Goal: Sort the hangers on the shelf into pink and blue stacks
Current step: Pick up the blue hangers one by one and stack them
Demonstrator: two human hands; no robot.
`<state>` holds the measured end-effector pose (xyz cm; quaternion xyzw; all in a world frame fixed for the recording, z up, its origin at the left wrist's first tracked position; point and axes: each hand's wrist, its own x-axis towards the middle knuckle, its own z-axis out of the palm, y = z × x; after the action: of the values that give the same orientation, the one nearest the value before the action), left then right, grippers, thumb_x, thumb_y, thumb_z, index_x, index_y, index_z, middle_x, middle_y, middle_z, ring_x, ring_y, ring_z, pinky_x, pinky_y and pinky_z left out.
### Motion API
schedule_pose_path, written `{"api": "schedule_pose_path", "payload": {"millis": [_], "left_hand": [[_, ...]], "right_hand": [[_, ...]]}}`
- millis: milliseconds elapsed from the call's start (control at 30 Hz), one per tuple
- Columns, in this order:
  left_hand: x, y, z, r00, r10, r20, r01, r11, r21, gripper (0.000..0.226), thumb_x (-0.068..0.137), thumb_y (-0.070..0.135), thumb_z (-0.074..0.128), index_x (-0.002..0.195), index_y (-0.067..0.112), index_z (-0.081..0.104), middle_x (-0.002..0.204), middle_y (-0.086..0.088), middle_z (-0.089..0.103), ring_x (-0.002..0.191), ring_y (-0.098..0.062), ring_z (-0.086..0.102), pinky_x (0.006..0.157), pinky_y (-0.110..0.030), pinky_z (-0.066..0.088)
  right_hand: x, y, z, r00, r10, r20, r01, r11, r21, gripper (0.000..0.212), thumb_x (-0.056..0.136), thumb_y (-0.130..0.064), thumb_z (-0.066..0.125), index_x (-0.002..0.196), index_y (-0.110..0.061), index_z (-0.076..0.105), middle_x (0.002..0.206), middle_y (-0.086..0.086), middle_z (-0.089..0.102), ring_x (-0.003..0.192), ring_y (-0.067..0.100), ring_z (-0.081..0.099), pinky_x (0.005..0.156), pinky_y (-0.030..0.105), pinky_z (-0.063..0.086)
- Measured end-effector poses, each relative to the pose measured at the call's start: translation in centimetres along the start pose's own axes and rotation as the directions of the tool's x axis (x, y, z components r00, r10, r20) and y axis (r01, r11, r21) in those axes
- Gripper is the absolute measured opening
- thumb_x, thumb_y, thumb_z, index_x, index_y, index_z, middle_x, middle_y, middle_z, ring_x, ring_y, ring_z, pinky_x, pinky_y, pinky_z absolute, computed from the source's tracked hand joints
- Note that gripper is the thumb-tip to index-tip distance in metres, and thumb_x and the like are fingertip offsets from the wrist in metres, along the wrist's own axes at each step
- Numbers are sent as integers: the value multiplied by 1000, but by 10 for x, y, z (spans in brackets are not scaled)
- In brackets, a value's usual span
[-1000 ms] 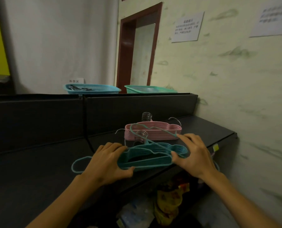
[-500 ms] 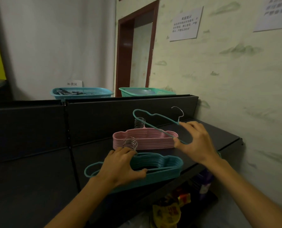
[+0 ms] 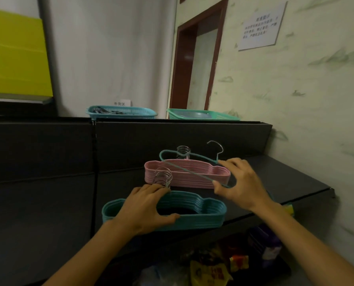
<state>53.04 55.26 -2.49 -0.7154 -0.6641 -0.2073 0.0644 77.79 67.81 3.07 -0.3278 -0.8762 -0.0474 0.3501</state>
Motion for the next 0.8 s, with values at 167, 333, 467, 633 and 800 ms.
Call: {"api": "schedule_pose_path", "payload": {"millis": [167, 333, 467, 633, 800], "left_hand": [[-16, -15, -8, 996, -87, 28, 88, 996, -23, 102, 60, 95, 28, 144, 37, 28, 143, 13, 41, 126, -8, 40, 107, -30, 29], [-25, -36, -23, 977, -181, 111, 193, 976, -103, 116, 48, 99, 34, 146, 39, 20, 137, 10, 49, 120, -10, 49, 101, -33, 41], [-32, -39, -32, 974, -159, 160, 177, 979, -101, 109, 53, 91, 45, 146, 40, 21, 140, 13, 44, 123, -7, 44, 101, -26, 39], [-37, -42, -36, 984, -117, 131, 135, 981, -138, 89, 69, 71, 63, 143, 38, 28, 135, 14, 46, 114, 2, 42, 95, -18, 38], [-37, -42, -38, 988, -94, 121, 109, 986, -128, 88, 65, 77, 53, 141, 38, 33, 128, 17, 49, 108, 5, 42, 91, -14, 37]], "right_hand": [[-21, 1, 4, 989, -84, 120, 82, 996, 20, 76, 71, -63, 58, 128, -12, 59, 115, 1, 57, 106, 14, 48, 89, 37, 48], [-26, -21, 22, 962, -164, 217, 154, 986, 64, 85, 70, -70, 55, 136, -17, 53, 122, -2, 53, 113, 13, 47, 98, 30, 39], [-18, -44, 41, 946, -179, 270, 153, 981, 116, 85, 71, -72, 51, 139, -20, 48, 126, -5, 50, 114, 8, 41, 101, 27, 36], [-15, -61, 55, 929, -194, 316, 143, 974, 177, 89, 70, -75, 46, 142, -23, 44, 131, -8, 46, 119, 5, 36, 102, 22, 28], [-9, -66, 60, 913, -173, 369, 103, 974, 203, 93, 68, -79, 46, 143, -25, 42, 132, -7, 46, 119, 6, 37, 105, 28, 31]]}}
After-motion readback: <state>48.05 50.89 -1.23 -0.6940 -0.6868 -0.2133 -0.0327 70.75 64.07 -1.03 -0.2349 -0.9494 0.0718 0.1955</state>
